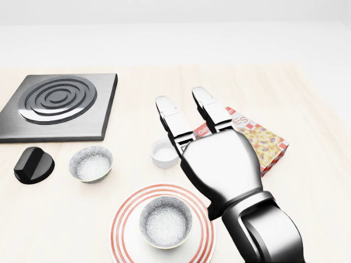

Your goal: Pick the akita bowl next to the plate and place it on the plate.

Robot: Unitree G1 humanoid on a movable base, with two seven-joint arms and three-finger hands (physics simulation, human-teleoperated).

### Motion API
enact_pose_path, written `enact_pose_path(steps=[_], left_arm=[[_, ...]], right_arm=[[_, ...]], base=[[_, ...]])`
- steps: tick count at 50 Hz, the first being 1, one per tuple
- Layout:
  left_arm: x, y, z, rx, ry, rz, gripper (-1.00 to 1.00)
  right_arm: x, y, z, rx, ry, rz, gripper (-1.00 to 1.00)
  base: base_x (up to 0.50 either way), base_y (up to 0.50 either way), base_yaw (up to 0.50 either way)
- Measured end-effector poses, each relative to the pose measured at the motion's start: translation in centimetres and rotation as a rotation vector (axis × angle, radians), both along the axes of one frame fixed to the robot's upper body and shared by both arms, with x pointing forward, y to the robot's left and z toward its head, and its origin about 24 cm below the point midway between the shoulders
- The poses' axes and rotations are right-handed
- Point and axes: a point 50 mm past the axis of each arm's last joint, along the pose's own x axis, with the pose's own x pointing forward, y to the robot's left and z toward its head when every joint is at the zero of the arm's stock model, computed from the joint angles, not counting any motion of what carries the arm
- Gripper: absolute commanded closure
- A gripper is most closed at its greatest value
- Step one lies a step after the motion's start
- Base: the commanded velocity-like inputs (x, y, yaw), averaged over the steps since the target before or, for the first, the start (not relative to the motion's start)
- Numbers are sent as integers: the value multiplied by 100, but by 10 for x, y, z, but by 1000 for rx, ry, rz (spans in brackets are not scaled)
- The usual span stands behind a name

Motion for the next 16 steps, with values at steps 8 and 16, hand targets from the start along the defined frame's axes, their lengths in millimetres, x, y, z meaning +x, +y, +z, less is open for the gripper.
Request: enact_pose_path(steps=[8, 16], left_arm=[[0, 0, 1, 2, -2, 5, -100], [0, 0, 1, 1, -1, 7, -100]], right_arm=[[2, -1, 19, 5, -16, 11, -100], [3, -2, 41, 5, -46, 31, -100]], base=[[0, 0, 0], [0, 0, 0]])
